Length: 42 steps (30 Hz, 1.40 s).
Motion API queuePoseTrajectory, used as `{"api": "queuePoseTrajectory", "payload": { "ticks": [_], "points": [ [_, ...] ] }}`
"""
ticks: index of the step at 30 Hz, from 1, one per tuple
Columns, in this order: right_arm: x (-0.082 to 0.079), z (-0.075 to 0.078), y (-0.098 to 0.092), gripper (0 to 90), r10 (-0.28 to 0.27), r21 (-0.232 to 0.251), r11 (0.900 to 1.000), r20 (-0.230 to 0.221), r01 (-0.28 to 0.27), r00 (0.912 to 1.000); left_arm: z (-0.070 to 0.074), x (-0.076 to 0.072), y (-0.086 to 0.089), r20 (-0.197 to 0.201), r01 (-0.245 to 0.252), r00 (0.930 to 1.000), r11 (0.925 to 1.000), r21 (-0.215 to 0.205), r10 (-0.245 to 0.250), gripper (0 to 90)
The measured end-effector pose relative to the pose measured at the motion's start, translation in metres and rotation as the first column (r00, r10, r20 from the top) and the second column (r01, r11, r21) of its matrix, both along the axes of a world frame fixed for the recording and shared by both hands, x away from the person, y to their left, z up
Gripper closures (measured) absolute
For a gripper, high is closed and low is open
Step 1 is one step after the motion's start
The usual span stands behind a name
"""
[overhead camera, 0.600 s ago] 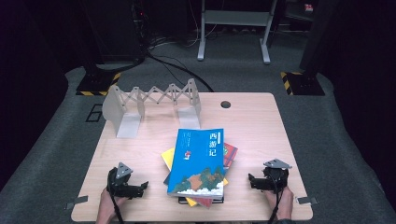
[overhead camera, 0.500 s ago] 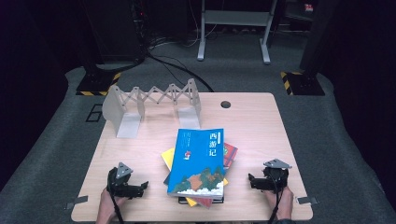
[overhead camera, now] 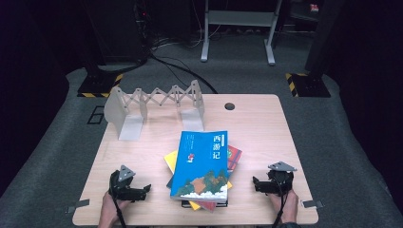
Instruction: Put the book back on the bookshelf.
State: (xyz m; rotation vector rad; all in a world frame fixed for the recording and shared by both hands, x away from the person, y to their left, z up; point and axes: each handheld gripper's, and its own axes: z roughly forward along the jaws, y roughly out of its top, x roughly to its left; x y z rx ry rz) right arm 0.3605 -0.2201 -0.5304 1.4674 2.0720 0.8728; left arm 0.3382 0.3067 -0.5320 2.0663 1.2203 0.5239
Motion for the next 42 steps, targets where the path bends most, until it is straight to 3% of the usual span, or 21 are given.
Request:
{"api": "queuePoseTrajectory", "payload": {
  "ticks": [7, 12, 26, 34, 42],
  "points": [
    [0.002, 0.002, -0.001, 0.0, 0.003, 0.015, 1.0, -0.019, -0.003, 0.9998, 0.0, 0.0, 0.0, 0.004, -0.003, 1.0, 1.0, 0.0, 0.003, 0.6],
    [0.002, 0.007, -0.01, 0.0, -0.005, 0.078, 0.997, -0.034, 0.008, 0.9994, 0.0, 0.0, 0.0, 0.003, -0.003, 1.0, 1.0, -0.001, 0.003, 0.6],
    [-0.006, 0.058, 0.008, 1.0, 0.078, 0.119, 0.99, 0.016, -0.08, 0.9968, 0.0, 0.0, 0.0, 0.003, -0.003, 1.0, 1.0, -0.001, 0.003, 0.6],
    [-0.007, 0.094, 0.034, 2.0, 0.16, 0.134, 0.977, 0.052, -0.166, 0.9857, 0.0, 0.0, 0.0, 0.0, -0.002, 1.0, 1.0, 0.001, 0.002, 0.6],
    [0.002, 0.108, 0.062, 3.9, 0.24, 0.149, 0.959, 0.039, -0.243, 0.9701, 0.0, 0.0, 0.0, 0.003, -0.003, 1.0, 1.0, -0.001, 0.003, 0.6]
  ]
}}
